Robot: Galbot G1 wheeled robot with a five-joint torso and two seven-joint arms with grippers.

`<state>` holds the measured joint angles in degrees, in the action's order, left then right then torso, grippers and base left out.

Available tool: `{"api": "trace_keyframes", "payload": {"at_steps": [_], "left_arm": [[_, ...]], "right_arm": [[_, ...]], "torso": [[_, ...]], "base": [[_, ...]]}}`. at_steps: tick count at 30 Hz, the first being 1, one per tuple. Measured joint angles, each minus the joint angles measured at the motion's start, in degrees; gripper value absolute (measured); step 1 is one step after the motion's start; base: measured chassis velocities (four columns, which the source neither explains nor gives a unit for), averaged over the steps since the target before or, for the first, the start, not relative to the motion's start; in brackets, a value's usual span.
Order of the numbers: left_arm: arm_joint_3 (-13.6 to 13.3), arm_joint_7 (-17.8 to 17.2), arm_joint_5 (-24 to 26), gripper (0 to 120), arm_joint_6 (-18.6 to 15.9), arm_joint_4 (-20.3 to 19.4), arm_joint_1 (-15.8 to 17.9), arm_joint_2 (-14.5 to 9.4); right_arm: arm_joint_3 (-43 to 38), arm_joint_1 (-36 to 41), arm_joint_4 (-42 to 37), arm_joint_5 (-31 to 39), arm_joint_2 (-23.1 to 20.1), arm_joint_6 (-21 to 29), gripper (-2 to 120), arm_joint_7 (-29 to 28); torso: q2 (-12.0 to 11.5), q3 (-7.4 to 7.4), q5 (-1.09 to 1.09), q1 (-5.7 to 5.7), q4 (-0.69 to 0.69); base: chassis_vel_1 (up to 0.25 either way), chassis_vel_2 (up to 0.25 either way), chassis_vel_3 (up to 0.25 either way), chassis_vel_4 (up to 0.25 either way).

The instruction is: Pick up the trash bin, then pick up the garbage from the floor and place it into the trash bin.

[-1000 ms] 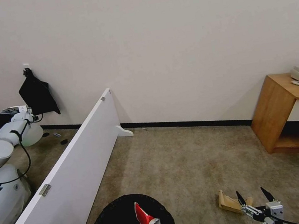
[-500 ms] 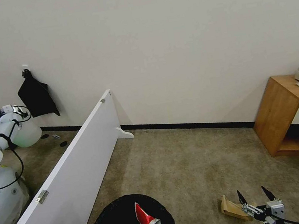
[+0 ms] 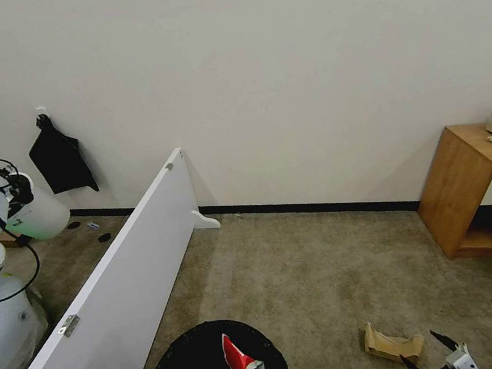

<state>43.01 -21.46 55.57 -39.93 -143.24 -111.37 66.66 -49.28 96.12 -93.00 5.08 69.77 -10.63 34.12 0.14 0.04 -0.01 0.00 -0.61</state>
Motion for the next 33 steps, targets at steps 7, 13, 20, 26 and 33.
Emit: {"api": "trace_keyframes", "payload": {"at_steps": [7, 13, 20, 26, 33], "left_arm": [[0.08, 0.02, -0.10, 3, 0.02, 0.00, -0.23, 0.05], [0.10, 0.03, -0.23, 3, 0.03, 0.00, -0.39, 0.15], [0.14, 0.04, -0.43, 3, 0.03, 0.00, -0.48, 0.26], [0.13, 0.04, -0.86, 3, 0.03, 0.00, -0.51, 0.79], [0.39, 0.03, -1.16, 3, 0.05, 0.00, -0.76, 1.26]], "right_arm": [[0.71, -1.93, 2.97, -3.12, -1.54, 0.20, 100, 1.58], [0.06, -4.68, 5.54, -7.32, -2.29, 0.41, 100, 1.32], [0.35, -7.77, 9.35, -8.65, -4.33, 0.67, 100, 1.01], [2.73, -12.43, 14.78, -10.39, -4.41, 0.47, 100, 1.09], [5.66, -17.60, 20.39, -12.43, -3.36, 0.05, 100, 1.19]], "torso": [[0.00, 0.00, 0.00, 0.00, 0.00], [0.00, 0.00, 0.00, 0.00, 0.00], [0.00, 0.00, 0.01, 0.00, 0.00], [0.00, 0.00, 0.00, 0.00, 0.00], [0.00, 0.00, 0.00, 0.00, 0.01]], "base": [[0.000, 0.000, 0.000, 0.000], [0.000, 0.000, 0.000, 0.000], [0.000, 0.000, 0.000, 0.000], [0.000, 0.000, 0.000, 0.000], [0.000, 0.000, 0.000, 0.000]]}}
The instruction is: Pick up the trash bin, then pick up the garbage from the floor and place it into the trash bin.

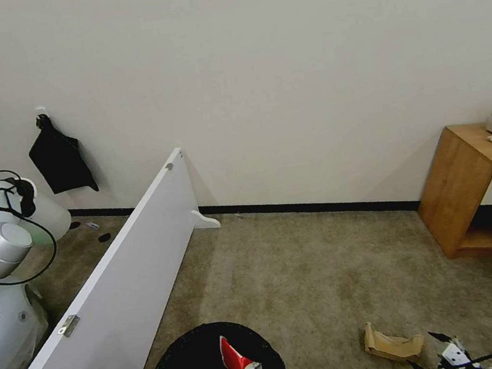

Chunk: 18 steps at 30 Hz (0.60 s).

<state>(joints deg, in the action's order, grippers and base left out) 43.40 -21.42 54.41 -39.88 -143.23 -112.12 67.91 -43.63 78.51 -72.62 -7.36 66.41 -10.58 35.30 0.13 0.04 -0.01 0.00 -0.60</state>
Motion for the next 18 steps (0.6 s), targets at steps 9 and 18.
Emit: {"api": "trace_keyframes", "payload": {"at_steps": [9, 18], "left_arm": [[0.16, -0.05, -0.13, 3, 0.03, 0.00, -0.02, 0.28], [0.20, -0.06, -0.15, 3, 0.04, 0.00, -0.02, 0.30]], "right_arm": [[3.31, -5.69, 6.14, -3.37, 1.21, -0.53, 100, 0.11], [4.28, -8.87, 9.33, -6.02, 1.24, -0.89, 100, 0.16]], "torso": [[0.00, 0.00, 0.01, 0.00, -0.01], [0.00, 0.00, 0.01, 0.00, -0.01]], "base": [[0.000, 0.000, 0.000, 0.000], [0.000, 0.000, 0.000, 0.000]]}}
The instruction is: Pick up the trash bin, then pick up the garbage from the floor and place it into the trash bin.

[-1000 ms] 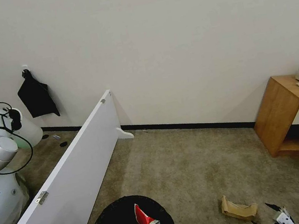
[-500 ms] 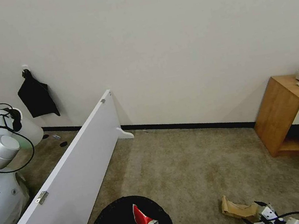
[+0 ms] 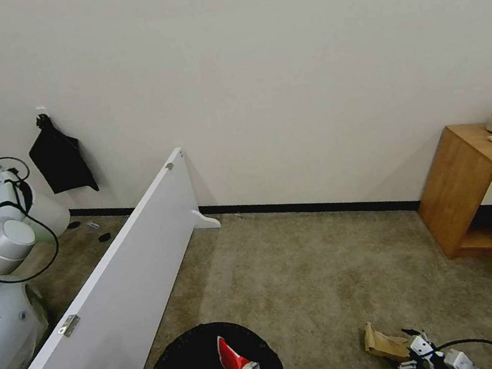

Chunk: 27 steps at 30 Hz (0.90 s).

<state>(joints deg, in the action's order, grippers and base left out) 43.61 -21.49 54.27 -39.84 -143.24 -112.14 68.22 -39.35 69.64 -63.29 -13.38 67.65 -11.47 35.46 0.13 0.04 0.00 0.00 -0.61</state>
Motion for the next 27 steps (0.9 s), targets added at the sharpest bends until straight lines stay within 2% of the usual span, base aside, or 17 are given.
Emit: {"api": "trace_keyframes", "payload": {"at_steps": [4, 6, 10, 12, 13, 15, 16, 18, 19, 22, 23, 26, 27], "left_arm": [[0.02, 0.00, 0.00, 3, 0.00, 0.00, 0.00, -0.02], [0.02, 0.00, 0.00, 3, 0.00, 0.00, -0.01, -0.09], [0.02, 0.00, 0.00, 3, 0.00, 0.00, -0.01, -0.12], [-0.01, 0.00, 0.01, 3, 0.00, 0.00, 0.01, -0.22], [-0.01, 0.00, 0.01, 3, 0.00, 0.00, 0.01, -0.22], [-0.18, 0.00, 0.00, 3, 0.00, 0.00, 0.11, -0.30], [-0.18, 0.00, 0.00, 3, 0.00, 0.00, 0.11, -0.30], [-0.19, -0.01, 0.04, 3, 0.00, 0.00, 0.13, -0.41], [-0.19, -0.01, 0.04, 3, 0.00, 0.00, 0.13, -0.41], [-0.19, -0.01, 0.06, 3, 0.00, 0.00, 0.04, -0.48], [-0.19, -0.01, 0.06, 3, 0.00, 0.00, 0.04, -0.48], [-0.27, -0.02, 0.07, 3, 0.00, 0.00, 0.03, -0.50], [-0.27, -0.02, 0.07, 3, 0.00, 0.00, 0.03, -0.50]], "right_arm": [[-0.02, -0.47, 0.45, -0.30, 0.02, 0.02, 100, 0.03], [-0.15, -1.16, 1.16, -0.53, 0.03, 0.09, 92, 0.03], [-0.16, -1.29, 1.30, -0.53, -0.06, 0.11, 85, 0.04], [-0.07, -1.30, 1.31, -0.47, -0.26, 0.17, 70, 0.06], [-0.07, -1.30, 1.31, -0.47, -0.26, 0.17, 70, 0.06], [-0.06, -1.12, 1.12, -0.38, -0.27, 0.24, 59, 0.20], [-0.06, -1.12, 1.12, -0.38, -0.27, 0.24, 59, 0.20], [-0.08, -0.77, 0.88, -0.31, -0.48, 0.26, 47, 0.43], [-0.08, -0.77, 0.88, -0.31, -0.48, 0.26, 47, 0.43], [-0.20, -0.57, 0.48, -0.16, -0.72, 0.37, 32, 0.60], [-0.20, -0.57, 0.48, -0.16, -0.72, 0.37, 32, 0.60], [-0.45, -0.18, 0.04, 0.01, -0.99, 0.47, 19, 0.72], [-0.45, -0.18, 0.04, 0.01, -0.99, 0.47, 19, 0.72]], "torso": [[0.00, 0.00, 0.00, 0.00, 0.00], [0.00, 0.00, 0.00, 0.00, 0.00], [0.00, 0.00, 0.00, 0.00, 0.00], [0.00, 0.00, 0.00, 0.00, 0.00], [0.00, 0.00, 0.00, 0.00, 0.00], [0.00, 0.00, 0.00, 0.00, 0.00], [0.00, 0.00, 0.00, 0.00, 0.00], [0.00, 0.00, -0.01, 0.00, 0.00], [0.00, 0.00, -0.01, 0.00, 0.00], [0.00, 0.00, -0.01, 0.00, 0.00], [0.00, 0.00, -0.01, 0.00, 0.00], [0.00, 0.00, 0.00, 0.00, 0.00], [0.00, 0.00, 0.00, 0.00, 0.00]], "base": [[0.000, 0.000, 0.000, 0.000], [0.000, 0.000, 0.000, 0.000], [0.000, 0.000, 0.000, 0.000], [0.000, 0.000, 0.000, 0.000], [0.000, 0.000, 0.000, 0.000], [0.000, 0.000, 0.000, 0.000], [0.000, 0.000, 0.000, 0.000], [0.000, 0.000, 0.000, 0.000], [0.000, 0.000, 0.000, 0.000], [0.000, 0.000, 0.000, 0.000], [0.000, 0.000, 0.000, 0.000], [0.000, 0.000, 0.000, 0.000], [0.000, 0.000, 0.000, 0.000]]}}
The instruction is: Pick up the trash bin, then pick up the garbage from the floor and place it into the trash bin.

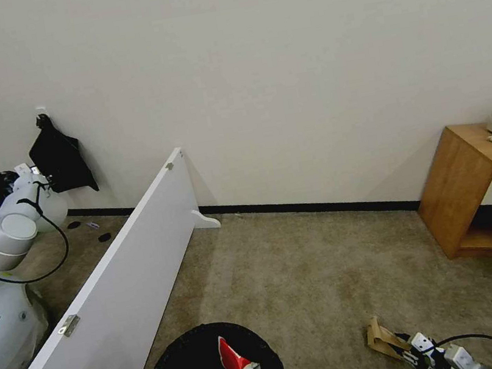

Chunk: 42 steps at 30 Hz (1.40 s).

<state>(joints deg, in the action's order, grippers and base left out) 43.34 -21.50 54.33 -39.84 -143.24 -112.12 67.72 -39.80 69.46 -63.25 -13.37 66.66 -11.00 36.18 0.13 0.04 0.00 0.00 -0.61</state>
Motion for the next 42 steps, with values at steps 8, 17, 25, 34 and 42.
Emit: {"api": "trace_keyframes", "payload": {"at_steps": [8, 17, 25, 34, 42], "left_arm": [[-0.24, -0.03, 0.31, 3, 0.00, 0.00, 0.05, -0.59], [-0.41, -0.15, 1.42, 3, -0.13, 0.00, 0.39, -2.08], [-0.91, -0.23, 1.96, 3, -0.20, 0.00, 0.46, -2.91], [-0.99, -0.30, 2.43, 3, -0.28, 0.00, 0.28, -3.16], [-0.91, -0.59, 2.62, 3, -0.42, 0.00, 0.20, -2.82]], "right_arm": [[-0.83, 1.18, -0.99, 1.48, -0.55, -0.12, 0, 0.30], [-2.97, 2.84, -2.26, 8.59, -0.44, -1.64, 0, 0.44], [-4.70, 5.76, -9.60, 20.72, -1.74, -3.36, 0, 0.68], [1.70, 6.31, -20.05, 45.50, -6.08, -7.73, 0, 6.10], [12.78, 0.45, -34.44, 64.25, -13.15, -5.84, 0, 6.74]], "torso": [[0.00, 0.00, 0.00, 0.00, 0.00], [0.00, 0.00, -0.01, 0.00, 0.00], [0.00, 0.00, 0.01, 0.00, -0.01], [0.00, 0.00, -0.01, 0.00, -0.01], [0.00, 0.00, 0.01, 0.00, 0.01]], "base": [[0.000, 0.000, 0.000, 0.000], [0.000, 0.000, 0.000, 0.000], [0.000, 0.000, 0.000, 0.000], [0.000, 0.000, 0.000, 0.000], [0.000, 0.000, 0.000, 0.000]]}}
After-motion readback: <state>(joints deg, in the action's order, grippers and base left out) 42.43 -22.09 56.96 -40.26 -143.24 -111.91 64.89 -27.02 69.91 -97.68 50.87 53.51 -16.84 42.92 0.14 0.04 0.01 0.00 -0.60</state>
